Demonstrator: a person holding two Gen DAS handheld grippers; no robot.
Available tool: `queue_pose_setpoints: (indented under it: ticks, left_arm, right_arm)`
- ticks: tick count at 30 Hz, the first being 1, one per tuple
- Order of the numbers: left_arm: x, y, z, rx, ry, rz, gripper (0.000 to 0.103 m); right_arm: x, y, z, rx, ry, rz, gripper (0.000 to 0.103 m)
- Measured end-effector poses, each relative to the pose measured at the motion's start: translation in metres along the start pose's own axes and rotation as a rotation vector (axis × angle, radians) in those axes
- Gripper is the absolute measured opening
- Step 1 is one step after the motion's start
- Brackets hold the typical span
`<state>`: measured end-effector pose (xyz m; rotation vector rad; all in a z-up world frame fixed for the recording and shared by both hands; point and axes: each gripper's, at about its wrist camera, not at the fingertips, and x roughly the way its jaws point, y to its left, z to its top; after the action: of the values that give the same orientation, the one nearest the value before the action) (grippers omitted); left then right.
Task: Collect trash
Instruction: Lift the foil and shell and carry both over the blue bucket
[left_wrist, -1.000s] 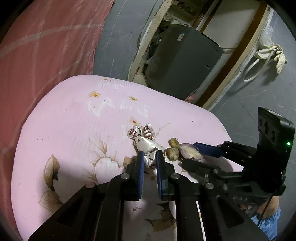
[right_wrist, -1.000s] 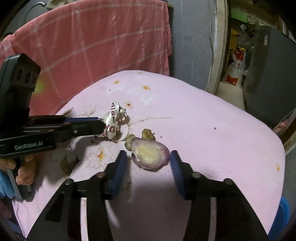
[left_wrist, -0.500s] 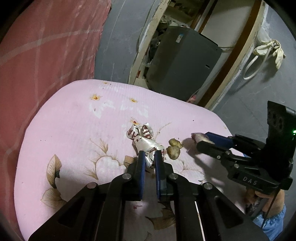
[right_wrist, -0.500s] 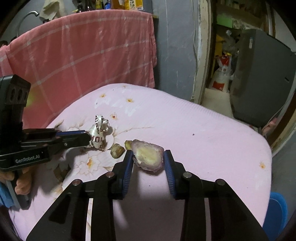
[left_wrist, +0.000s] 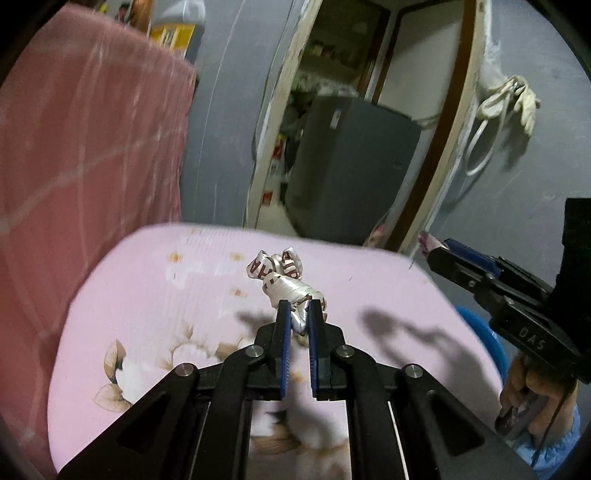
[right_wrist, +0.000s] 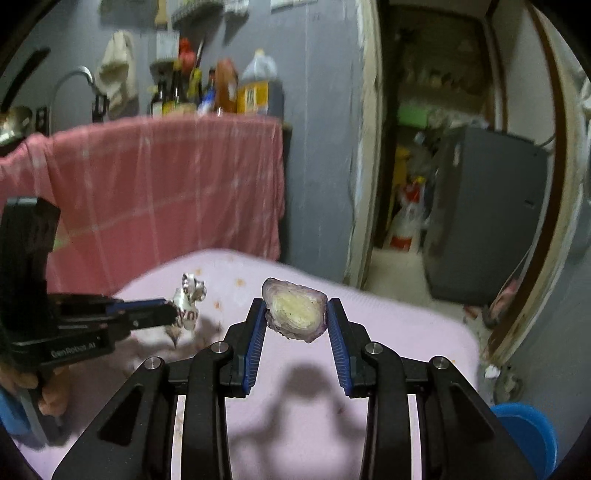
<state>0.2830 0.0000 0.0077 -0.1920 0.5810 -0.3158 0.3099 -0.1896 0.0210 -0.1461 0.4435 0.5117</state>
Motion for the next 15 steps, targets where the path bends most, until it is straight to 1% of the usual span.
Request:
queue_pose_setpoints:
  ticks: [3,4,9,12,15]
  left_arm:
    - [-0.014,-0.015,0.008,0.015,-0.081,0.003,0.006]
    - [-0.018,-0.019,0.012,0.022,-0.102,0.001,0.006]
    - [-0.034,-0.044,0.025,0.056,-0.172,-0.031,0.006]
    - [-0.042,-0.063,0.029,0.082,-0.216,-0.043,0.006]
    - [-0.047,-0.081,0.03,0.105,-0.25,-0.058,0.006]
  right_arm:
    - [-0.023,-0.001,0.009,0.003,-0.092,-0.04,0.031]
    - [-0.027,-0.002,0.01,0.003,-0.111,-0.048,0.031]
    - [-0.062,-0.003,0.018,0.002,-0.211,-0.104,0.031]
    - [-0.08,-0.006,0.019,0.011,-0.25,-0.132,0.031]
    - [-0.096,-0.009,0.018,0.002,-0.278,-0.181,0.031]
